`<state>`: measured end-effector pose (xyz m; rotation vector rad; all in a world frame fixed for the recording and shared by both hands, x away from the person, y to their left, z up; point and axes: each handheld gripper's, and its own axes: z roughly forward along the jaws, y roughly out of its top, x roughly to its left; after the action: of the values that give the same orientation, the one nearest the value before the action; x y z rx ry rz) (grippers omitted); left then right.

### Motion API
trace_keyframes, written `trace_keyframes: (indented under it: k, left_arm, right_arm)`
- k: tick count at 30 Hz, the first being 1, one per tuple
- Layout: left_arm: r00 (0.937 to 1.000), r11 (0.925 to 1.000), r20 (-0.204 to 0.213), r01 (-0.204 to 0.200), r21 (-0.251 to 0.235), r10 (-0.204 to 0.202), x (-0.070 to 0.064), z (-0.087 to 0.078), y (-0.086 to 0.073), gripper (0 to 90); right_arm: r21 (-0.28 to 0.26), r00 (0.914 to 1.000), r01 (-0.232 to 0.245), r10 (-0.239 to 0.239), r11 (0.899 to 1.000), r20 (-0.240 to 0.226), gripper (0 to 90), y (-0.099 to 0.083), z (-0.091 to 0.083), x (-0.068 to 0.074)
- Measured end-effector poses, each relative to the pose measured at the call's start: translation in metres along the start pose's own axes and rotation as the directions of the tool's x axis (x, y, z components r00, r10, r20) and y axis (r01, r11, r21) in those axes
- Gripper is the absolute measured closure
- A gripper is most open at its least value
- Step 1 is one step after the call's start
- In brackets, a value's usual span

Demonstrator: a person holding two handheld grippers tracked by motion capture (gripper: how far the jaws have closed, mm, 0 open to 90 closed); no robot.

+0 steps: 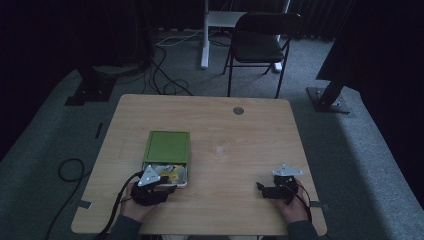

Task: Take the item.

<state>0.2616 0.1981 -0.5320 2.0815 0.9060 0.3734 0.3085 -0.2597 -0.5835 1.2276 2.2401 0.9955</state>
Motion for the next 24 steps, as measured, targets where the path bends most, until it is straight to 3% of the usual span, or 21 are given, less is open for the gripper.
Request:
trace_keyframes:
  k: [12, 19, 24]
  left_arm:
    - [0.9998, 0.9997, 0.007, -0.018, 0.015, 0.018, -0.015, -0.01, -0.009, 54.5]
    - [0.9997, 0.9998, 0.02, -0.013, 0.013, 0.013, -0.015, -0.011, -0.011, 54.7]
    - [0.9997, 0.9999, 0.021, -0.011, 0.003, 0.011, -0.014, -0.014, -0.01, 49.8]
  right_arm:
    - [0.0, 1.0, -0.001, 0.001, 1.0, 0.0, 11.5, 0.0, 0.0, 0.0]
    - [0.0, 1.0, -0.001, 0.001, 1.0, 0.0, 11.5, 0.0, 0.0, 0.0]
    - [0.0, 1.0, -0.001, 0.001, 1.0, 0.0, 11.5, 0.0, 0.0, 0.0]
